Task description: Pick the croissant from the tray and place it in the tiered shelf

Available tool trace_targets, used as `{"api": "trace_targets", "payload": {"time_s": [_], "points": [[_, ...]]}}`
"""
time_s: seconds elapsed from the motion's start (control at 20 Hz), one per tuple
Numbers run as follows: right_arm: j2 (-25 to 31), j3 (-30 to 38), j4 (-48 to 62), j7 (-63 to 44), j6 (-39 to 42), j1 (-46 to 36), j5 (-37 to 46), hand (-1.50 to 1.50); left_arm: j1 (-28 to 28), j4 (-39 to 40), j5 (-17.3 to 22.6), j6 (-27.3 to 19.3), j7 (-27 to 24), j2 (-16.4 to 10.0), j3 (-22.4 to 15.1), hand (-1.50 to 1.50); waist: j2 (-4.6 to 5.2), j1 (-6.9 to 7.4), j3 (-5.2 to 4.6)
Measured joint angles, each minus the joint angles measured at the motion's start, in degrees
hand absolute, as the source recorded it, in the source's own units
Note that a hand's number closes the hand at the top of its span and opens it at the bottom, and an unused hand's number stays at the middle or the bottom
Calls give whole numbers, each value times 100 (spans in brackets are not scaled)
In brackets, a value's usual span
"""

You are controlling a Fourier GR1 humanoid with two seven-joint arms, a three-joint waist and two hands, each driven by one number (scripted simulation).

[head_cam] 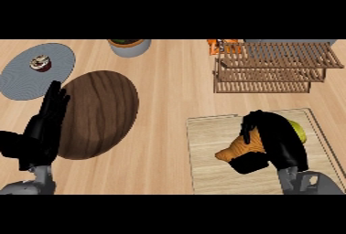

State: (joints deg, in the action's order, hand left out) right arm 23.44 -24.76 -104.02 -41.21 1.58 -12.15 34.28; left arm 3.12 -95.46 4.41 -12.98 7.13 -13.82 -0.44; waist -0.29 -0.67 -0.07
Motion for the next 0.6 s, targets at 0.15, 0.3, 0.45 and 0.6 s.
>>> {"api": "trace_targets", "payload": {"time_s": [0.15, 0.3, 0.45, 0.6], "points": [[-91, 463, -582, -380, -88, -160, -143, 150, -21, -60, 114, 103, 40, -106, 142, 0, -4, 6, 1], [-10, 870, -1227, -865, -67, -236, -82, 150, -29, -25, 40, 61, 7, -21, 83, 0, -4, -12, 1], [150, 1313, -1644, -1305, 190, -464, -94, 150, 60, 55, 73, 136, 16, -72, 179, 0, 5, 7, 1], [256, 1695, -1721, -1448, 389, -662, -97, 150, 37, -100, 38, 149, 153, -20, 138, 0, 11, 41, 2]]}}
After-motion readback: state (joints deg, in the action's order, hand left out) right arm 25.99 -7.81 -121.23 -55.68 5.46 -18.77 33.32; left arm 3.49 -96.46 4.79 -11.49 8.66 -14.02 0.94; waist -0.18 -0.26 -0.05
